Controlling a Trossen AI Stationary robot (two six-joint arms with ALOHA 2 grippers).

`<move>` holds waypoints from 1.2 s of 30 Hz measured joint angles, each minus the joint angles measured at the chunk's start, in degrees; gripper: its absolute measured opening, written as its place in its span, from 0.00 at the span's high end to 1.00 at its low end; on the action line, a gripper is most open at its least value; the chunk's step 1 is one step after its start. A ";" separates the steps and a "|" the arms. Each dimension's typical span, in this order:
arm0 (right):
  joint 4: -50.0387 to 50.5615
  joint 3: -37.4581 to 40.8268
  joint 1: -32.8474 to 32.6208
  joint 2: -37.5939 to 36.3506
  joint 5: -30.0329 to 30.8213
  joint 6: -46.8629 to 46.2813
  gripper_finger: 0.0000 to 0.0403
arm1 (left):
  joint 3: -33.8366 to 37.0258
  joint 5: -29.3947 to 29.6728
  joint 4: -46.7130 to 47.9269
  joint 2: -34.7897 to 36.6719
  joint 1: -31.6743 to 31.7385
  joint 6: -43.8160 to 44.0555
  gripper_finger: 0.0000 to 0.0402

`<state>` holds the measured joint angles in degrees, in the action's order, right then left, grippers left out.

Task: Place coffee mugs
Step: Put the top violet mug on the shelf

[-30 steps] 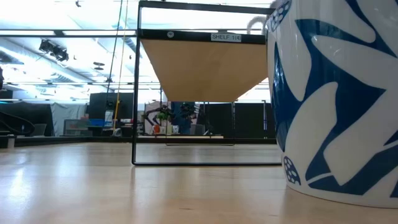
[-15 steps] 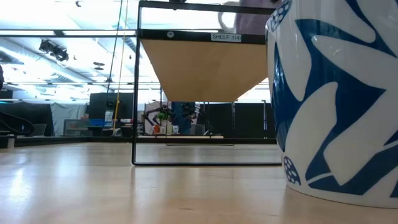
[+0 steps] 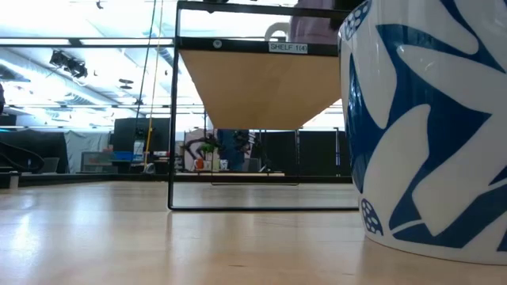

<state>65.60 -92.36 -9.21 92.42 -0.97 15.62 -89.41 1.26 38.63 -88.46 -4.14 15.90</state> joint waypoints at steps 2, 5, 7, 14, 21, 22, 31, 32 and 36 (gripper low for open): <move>-0.21 0.06 0.00 0.21 0.54 0.08 0.85 | 0.00 0.02 0.06 0.49 0.02 -0.02 0.52; -0.98 0.07 0.02 0.15 2.02 0.43 0.82 | 0.00 0.04 -0.25 0.85 0.02 -0.04 0.52; -1.42 0.07 0.02 0.15 3.16 1.39 0.79 | 0.00 0.02 -0.16 0.85 0.02 -0.10 0.52; -3.10 -0.19 0.01 0.15 4.04 3.42 0.68 | 0.00 0.04 -0.06 0.85 0.02 -0.44 0.52; -2.82 -5.40 0.00 0.15 5.07 3.06 0.61 | 0.00 0.02 0.14 0.53 0.02 -0.68 0.52; -2.60 -6.36 0.00 0.15 5.34 2.77 0.61 | 0.00 0.02 0.26 0.41 0.02 -0.68 0.52; 8.35 -12.79 0.00 -0.91 7.45 -6.48 0.61 | 0.02 0.03 1.74 0.32 0.07 -0.68 0.52; 9.50 -12.79 0.00 -1.51 7.46 -8.18 0.61 | 0.02 0.04 2.37 0.32 0.07 -0.68 0.52; 11.56 -11.81 -0.33 -5.40 9.77 -14.21 0.61 | 0.02 0.04 4.16 0.32 0.07 -0.66 0.52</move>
<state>77.16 -104.16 -9.54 87.02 8.80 1.41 -89.38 1.30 42.79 -88.14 -4.08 15.25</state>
